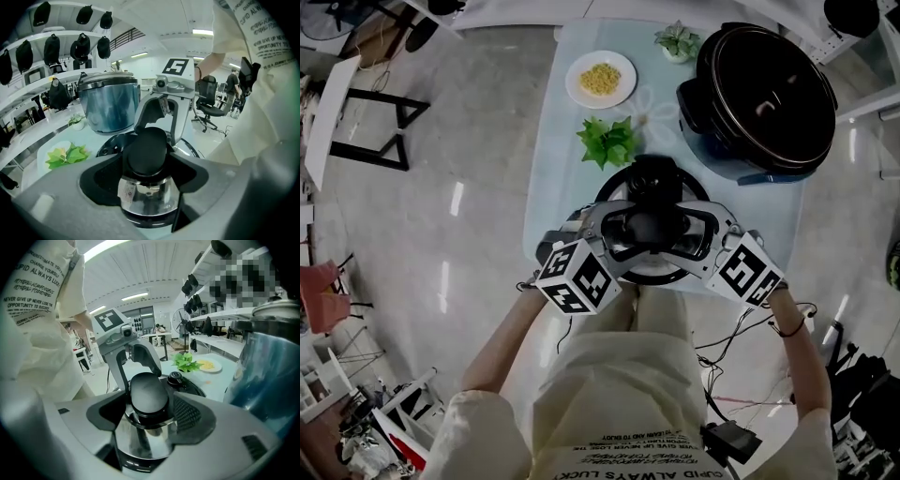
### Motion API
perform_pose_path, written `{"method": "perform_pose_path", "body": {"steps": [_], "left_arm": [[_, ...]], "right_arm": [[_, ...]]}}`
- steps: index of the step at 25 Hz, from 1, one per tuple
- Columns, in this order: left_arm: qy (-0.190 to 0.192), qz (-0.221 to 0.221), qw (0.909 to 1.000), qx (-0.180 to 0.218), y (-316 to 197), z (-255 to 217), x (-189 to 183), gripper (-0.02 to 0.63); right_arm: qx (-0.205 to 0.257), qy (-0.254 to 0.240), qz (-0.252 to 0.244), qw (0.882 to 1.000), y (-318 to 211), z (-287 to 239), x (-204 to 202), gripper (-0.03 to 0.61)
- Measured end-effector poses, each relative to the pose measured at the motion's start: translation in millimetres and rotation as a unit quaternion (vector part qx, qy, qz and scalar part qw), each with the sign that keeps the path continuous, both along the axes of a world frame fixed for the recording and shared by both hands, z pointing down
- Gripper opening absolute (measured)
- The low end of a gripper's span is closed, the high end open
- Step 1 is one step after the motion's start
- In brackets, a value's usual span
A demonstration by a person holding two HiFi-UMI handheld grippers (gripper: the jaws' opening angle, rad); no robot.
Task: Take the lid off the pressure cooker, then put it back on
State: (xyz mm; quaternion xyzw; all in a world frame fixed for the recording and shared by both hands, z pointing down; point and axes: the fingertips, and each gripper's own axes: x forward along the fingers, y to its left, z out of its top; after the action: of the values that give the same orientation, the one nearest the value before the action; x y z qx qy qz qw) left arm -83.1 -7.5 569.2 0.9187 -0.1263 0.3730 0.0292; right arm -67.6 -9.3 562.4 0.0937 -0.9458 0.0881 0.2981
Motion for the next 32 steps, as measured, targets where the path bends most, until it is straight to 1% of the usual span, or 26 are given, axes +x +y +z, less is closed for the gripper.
{"method": "perform_pose_path", "body": {"steps": [10,16,25,32], "left_arm": [[-0.008,0.027,0.9995,-0.01,0.0,9.6,8.6,0.293],[-0.001,0.036,0.9991,-0.025,0.5,11.4,9.4,0.293],[0.005,0.058,0.9974,-0.042,1.3,13.0,10.7,0.293],[0.002,0.059,0.9973,-0.044,0.4,14.0,11.2,0.291]], "right_arm": [[-0.004,0.001,-0.02,1.0,-3.7,9.0,-8.8,0.295],[-0.014,-0.002,-0.035,0.999,-2.2,11.0,-10.5,0.293],[-0.056,-0.011,-0.059,0.997,1.0,13.7,-14.0,0.279],[-0.058,-0.008,-0.058,0.997,0.6,14.9,-14.0,0.278]]}}
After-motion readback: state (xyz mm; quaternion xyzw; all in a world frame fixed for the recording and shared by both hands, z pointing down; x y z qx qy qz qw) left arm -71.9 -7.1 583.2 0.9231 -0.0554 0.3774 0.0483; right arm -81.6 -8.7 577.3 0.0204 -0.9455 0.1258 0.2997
